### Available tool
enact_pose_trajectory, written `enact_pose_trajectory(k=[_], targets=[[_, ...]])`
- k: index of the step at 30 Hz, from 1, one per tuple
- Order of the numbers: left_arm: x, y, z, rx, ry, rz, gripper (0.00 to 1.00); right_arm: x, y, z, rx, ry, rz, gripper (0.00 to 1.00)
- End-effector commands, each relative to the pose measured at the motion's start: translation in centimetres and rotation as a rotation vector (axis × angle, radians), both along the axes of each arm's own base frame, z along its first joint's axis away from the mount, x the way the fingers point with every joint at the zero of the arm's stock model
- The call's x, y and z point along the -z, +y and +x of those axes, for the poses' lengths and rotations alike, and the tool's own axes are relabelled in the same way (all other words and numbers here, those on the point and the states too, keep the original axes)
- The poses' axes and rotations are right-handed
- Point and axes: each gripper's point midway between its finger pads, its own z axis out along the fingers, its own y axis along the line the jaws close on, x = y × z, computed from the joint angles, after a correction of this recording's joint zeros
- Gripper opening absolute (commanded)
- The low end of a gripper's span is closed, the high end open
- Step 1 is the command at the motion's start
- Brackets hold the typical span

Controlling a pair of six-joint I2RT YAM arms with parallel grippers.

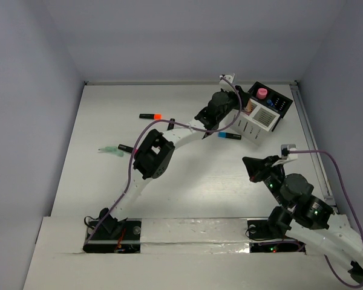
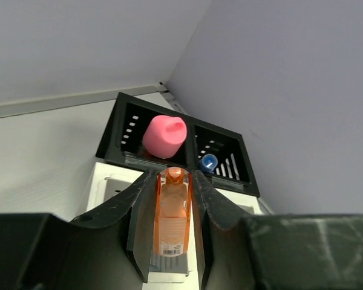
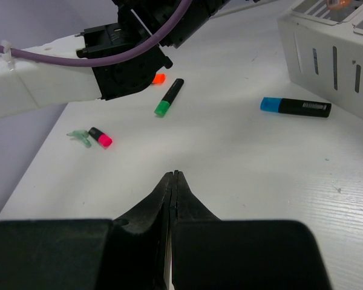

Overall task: Sort the stationery into containers
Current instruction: Place the pen in the storage box, then pick up the pen from the center of the board.

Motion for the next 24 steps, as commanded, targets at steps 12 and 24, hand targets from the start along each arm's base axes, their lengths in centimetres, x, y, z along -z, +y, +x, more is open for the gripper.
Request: enact_pose_trajectory(k=[12, 24], targets=[[-13.7, 4.2, -3.9, -0.013, -0.22, -0.075, 0.79, -2.9, 0.6, 0.5, -0.01, -0.067, 0.023, 0.07], [-16.7, 23.7, -16.5, -0.182, -0.162, -0.093, 0.84, -1.4, 17.3, 2.0, -0.542, -0.046, -0.029, 0.14]])
